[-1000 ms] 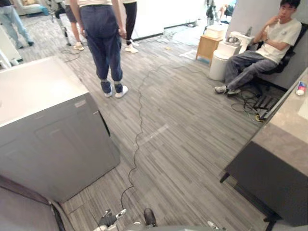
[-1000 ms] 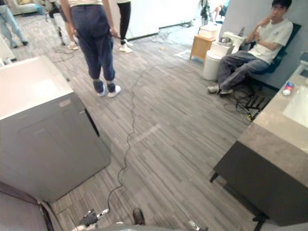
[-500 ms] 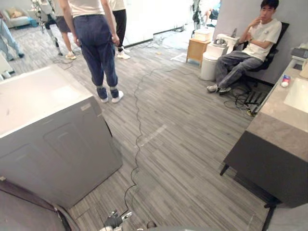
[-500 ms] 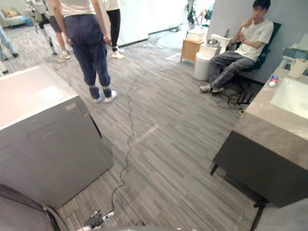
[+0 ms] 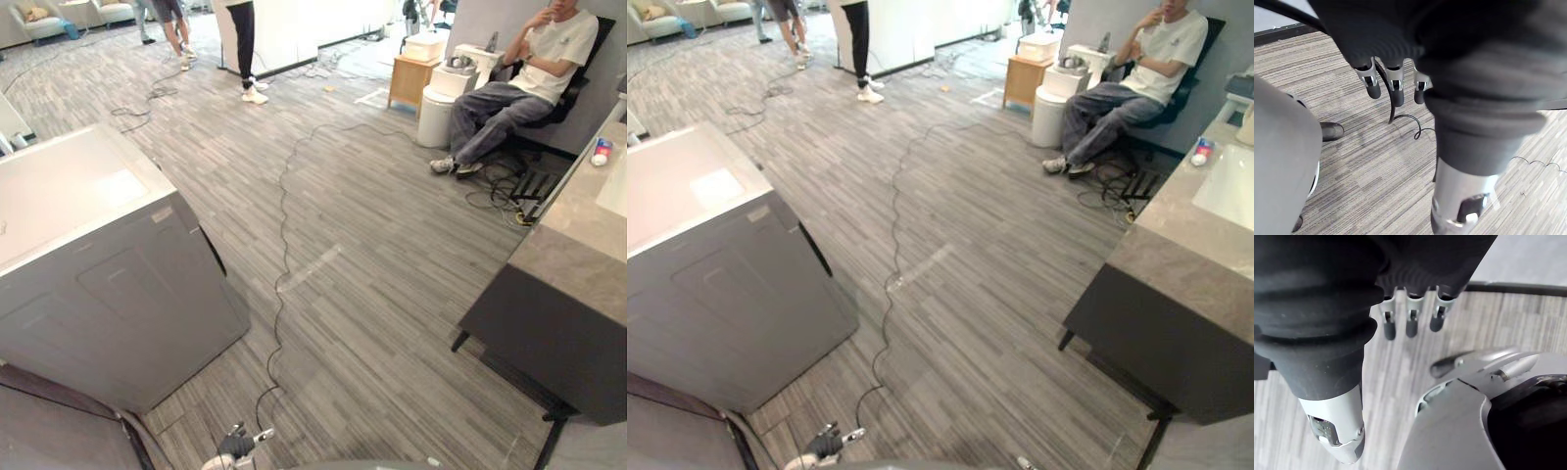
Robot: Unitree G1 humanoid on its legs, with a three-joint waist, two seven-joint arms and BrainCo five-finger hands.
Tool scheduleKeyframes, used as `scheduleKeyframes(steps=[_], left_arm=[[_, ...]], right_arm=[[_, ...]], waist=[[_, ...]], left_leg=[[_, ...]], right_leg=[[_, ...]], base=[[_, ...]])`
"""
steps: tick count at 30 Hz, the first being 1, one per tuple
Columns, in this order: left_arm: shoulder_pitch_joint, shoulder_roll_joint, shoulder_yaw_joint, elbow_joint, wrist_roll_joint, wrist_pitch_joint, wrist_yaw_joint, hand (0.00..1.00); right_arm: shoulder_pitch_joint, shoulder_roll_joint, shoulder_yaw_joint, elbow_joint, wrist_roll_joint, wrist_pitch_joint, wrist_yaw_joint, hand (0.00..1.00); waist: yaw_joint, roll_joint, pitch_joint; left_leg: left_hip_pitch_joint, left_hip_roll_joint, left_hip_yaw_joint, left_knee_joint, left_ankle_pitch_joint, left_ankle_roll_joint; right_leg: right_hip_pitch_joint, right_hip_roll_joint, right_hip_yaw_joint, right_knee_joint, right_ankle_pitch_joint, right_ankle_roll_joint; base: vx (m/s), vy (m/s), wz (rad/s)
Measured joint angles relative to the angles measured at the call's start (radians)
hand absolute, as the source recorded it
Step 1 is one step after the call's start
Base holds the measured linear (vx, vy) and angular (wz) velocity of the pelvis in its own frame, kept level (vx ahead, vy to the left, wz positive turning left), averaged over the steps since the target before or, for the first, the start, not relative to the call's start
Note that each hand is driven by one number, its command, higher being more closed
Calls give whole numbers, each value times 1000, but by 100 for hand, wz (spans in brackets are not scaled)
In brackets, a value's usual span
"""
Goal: Organize washtable
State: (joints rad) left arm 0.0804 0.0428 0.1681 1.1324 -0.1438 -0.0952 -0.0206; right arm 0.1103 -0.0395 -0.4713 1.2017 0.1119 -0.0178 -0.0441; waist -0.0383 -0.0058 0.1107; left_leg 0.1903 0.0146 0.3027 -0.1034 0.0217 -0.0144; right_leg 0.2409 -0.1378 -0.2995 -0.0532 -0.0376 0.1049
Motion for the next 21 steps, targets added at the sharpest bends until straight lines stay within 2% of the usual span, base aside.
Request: scheduleKeyframes(steps=[8,12,17,21], left_arm=[[0,-2,2,0,-2,0,3,0],[-1,-18,66,-1,-20,-2,28,0],[-2,-13,88,-6,-45,-12,73,0],[-1,-13,119,-24,-46,-13,88,0]], right_arm=[[5,1,1,-10,0,-4,0,0],[7,3,10,-32,6,-19,-1,0],[12,11,50,-49,5,-44,-20,0],[8,11,88,-48,2,-45,-22,0]], waist=[[-1,-5,5],[-2,-1,22],[0,-19,39],[8,-34,50]], left_leg=[[-5,3,16,0,0,-1],[-12,7,58,0,-2,-3],[-32,9,57,0,-2,-3],[-44,-1,42,-1,-3,-2]], right_leg=[[-12,2,16,3,0,0],[-57,7,62,33,-3,-6],[-91,10,78,53,-7,-10],[-105,-2,63,75,-25,-4]], base=[[-1,0,-4],[-22,2,-30],[-13,-7,-9],[17,2,12]])
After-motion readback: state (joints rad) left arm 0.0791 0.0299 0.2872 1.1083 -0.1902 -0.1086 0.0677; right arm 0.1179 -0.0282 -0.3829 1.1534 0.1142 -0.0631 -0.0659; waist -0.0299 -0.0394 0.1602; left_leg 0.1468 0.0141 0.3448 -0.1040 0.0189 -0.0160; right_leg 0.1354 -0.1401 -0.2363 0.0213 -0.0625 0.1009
